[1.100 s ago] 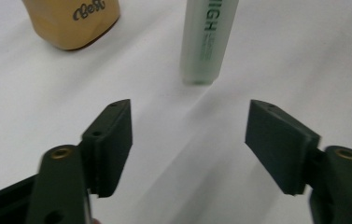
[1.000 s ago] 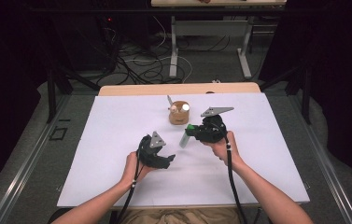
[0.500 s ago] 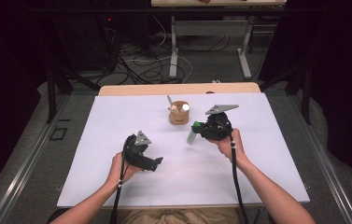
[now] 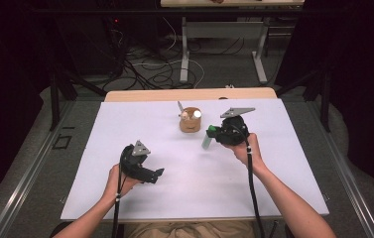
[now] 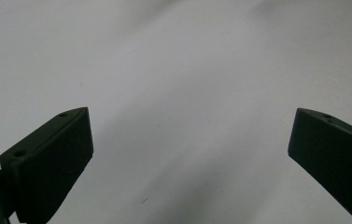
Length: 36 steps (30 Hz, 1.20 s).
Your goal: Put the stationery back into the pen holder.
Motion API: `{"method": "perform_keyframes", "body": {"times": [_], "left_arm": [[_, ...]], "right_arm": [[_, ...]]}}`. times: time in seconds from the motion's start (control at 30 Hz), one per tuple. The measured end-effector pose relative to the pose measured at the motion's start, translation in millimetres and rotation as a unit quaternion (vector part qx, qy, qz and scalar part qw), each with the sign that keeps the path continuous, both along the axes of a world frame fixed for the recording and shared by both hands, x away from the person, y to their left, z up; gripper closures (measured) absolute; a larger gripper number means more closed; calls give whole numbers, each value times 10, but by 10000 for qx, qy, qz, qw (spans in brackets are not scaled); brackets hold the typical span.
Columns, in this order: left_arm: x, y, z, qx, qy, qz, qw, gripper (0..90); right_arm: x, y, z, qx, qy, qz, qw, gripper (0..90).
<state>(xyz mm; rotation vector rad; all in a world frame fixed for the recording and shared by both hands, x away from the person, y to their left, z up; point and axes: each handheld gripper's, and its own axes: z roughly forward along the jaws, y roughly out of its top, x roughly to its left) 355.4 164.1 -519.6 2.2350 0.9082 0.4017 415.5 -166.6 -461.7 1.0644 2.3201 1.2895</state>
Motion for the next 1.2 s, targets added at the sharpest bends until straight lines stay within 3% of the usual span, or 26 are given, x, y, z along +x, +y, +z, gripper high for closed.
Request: {"method": "perform_keyframes", "body": {"times": [0.47, 0.77, 0.87, 0.9, 0.93, 1.2], "left_arm": [[6, 11, 10, -55, -7, -3, 10000, 3], [-1, 23, 17, -41, 152, -60, 9999, 3], [-7, 21, 21, -116, 24, -6, 9999, 3], [-7, 36, 44, -53, 96, -76, 9999, 3], [-12, 33, 33, -111, 5, -14, 9999, 3], [-1, 35, 40, -122, -16, 15, 9999, 3]], "right_arm": [[122, -93, 156, 66, -77, -224, 9997, 750], [204, -100, 206, 1, -45, -255, 9997, 750], [238, -103, 262, -85, -87, -291, 9995, 749], [248, -104, 283, -60, -106, -319, 9994, 750], [254, -110, 305, -67, -111, -333, 9994, 750], [298, -96, 403, -28, -206, -370, 9991, 750]]}}
